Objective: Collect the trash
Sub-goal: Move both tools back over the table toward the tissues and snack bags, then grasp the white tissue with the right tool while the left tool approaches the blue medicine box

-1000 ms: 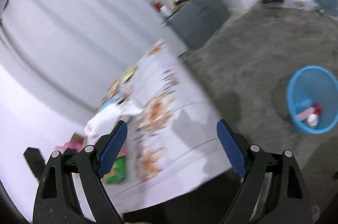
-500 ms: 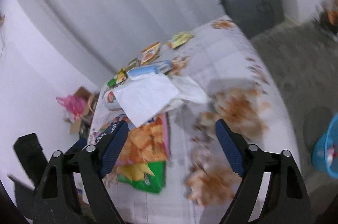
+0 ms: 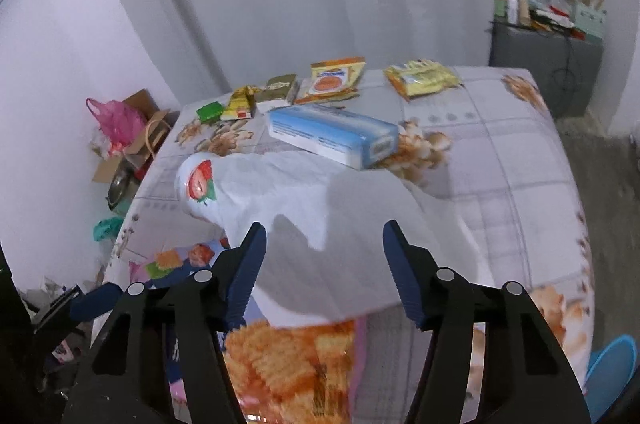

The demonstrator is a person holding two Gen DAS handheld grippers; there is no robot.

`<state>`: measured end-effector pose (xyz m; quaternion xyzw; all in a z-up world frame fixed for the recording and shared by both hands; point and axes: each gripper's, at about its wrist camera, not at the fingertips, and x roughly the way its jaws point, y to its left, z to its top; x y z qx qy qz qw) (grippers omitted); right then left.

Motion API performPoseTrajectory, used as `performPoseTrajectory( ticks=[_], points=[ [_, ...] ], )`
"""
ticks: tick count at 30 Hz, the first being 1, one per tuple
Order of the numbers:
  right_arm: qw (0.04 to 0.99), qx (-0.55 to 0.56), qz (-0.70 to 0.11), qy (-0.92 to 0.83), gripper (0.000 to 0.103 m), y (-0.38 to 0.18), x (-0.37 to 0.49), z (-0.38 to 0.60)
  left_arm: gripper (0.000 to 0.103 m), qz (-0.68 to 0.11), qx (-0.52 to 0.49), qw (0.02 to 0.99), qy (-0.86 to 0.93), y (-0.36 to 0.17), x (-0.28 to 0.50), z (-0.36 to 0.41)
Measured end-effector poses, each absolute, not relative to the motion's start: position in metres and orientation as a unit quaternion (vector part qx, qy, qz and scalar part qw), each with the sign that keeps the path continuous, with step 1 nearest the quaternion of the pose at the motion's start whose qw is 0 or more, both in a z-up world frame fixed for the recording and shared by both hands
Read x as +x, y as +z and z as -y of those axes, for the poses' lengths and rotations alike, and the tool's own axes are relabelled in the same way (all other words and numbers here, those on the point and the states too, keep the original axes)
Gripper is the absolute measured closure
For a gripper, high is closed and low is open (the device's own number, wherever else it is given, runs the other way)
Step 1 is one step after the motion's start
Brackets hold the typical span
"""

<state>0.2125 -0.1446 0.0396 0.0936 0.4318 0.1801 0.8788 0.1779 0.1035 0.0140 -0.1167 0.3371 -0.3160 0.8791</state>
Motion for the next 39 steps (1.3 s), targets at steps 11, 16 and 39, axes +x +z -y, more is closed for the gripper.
performPoseTrajectory(
  ticks=[11,16,39],
  points=[
    [0.884,0.065,-0.404,0.227,0.031,0.049,0.229,0.114,0.038,-0.345,-0.120,0.875,-0.317,0.007,0.186,-0.106],
    [0.885,-0.002,-0.418,0.203,0.047,0.047,0.233,0.090,0.038,-0.347,-0.122,0.875,-0.314,0.005,0.187,-0.106],
    [0.905,0.165,-0.358,0.159,0.101,0.079,0.204,0.193,0.040,-0.344,-0.120,0.882,-0.298,0.042,0.212,-0.125]
  ],
)
